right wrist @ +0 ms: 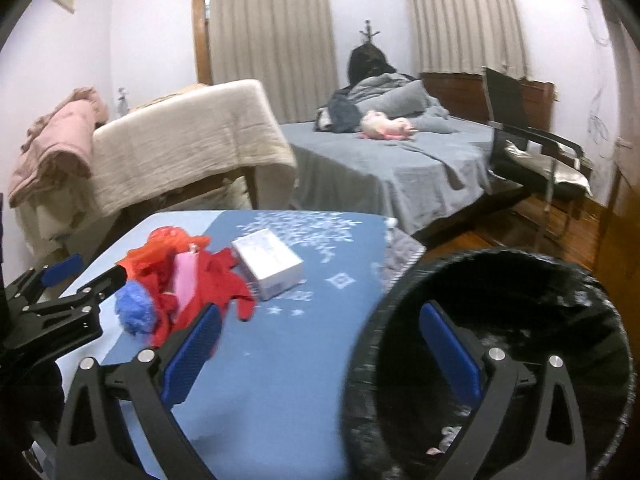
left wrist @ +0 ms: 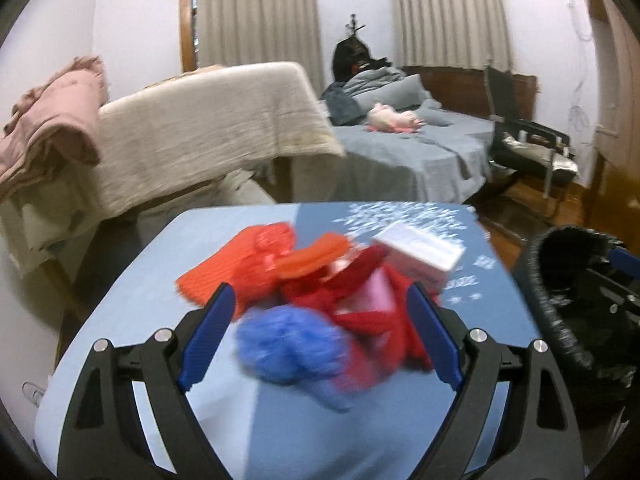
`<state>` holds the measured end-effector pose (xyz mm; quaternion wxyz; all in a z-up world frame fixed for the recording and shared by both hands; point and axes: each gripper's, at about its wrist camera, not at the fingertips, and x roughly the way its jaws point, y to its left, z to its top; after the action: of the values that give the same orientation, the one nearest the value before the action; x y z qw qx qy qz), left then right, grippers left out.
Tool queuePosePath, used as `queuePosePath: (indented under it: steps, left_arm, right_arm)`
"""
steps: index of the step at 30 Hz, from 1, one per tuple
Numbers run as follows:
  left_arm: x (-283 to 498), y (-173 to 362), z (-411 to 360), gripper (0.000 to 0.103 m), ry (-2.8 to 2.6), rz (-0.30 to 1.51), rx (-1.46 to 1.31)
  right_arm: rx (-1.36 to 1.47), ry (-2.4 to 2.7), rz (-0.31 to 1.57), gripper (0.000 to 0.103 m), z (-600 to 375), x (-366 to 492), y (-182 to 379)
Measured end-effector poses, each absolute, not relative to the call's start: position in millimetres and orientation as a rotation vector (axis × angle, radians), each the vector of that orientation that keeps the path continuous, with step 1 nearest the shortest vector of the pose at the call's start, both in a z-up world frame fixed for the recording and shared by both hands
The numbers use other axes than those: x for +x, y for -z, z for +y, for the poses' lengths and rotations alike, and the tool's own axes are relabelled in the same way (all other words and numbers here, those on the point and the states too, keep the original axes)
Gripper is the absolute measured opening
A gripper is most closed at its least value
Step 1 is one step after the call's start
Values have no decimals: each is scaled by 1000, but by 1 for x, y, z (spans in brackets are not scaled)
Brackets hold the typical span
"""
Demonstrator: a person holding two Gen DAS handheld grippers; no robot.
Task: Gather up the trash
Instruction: 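Move the left tool to the blue plastic bag and grasp it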
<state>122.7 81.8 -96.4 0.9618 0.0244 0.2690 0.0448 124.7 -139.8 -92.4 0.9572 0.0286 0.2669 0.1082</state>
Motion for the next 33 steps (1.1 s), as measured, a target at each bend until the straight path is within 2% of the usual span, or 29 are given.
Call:
queuePosePath:
  steps: [15,18,23,26,33]
  left_arm:
    - [143,138,114,82,-151,666,-3]
    - [151,145,116,78,-140,693,-9]
    - [159,151,115,49,-90,731,-27]
    - [157,150,116,36,-78,722,-35]
    - [146,145,118,19,-56,698,-48]
  right_arm:
    - [4,-291,589,98,-96,142,112]
    - [7,-292,598,98,-95,145,114]
    - [3,-294,604,98,-92,148,117]
    - [-12,-298,607,98,-90,148,118]
    - [-15,-306,600,98,-86,146,116]
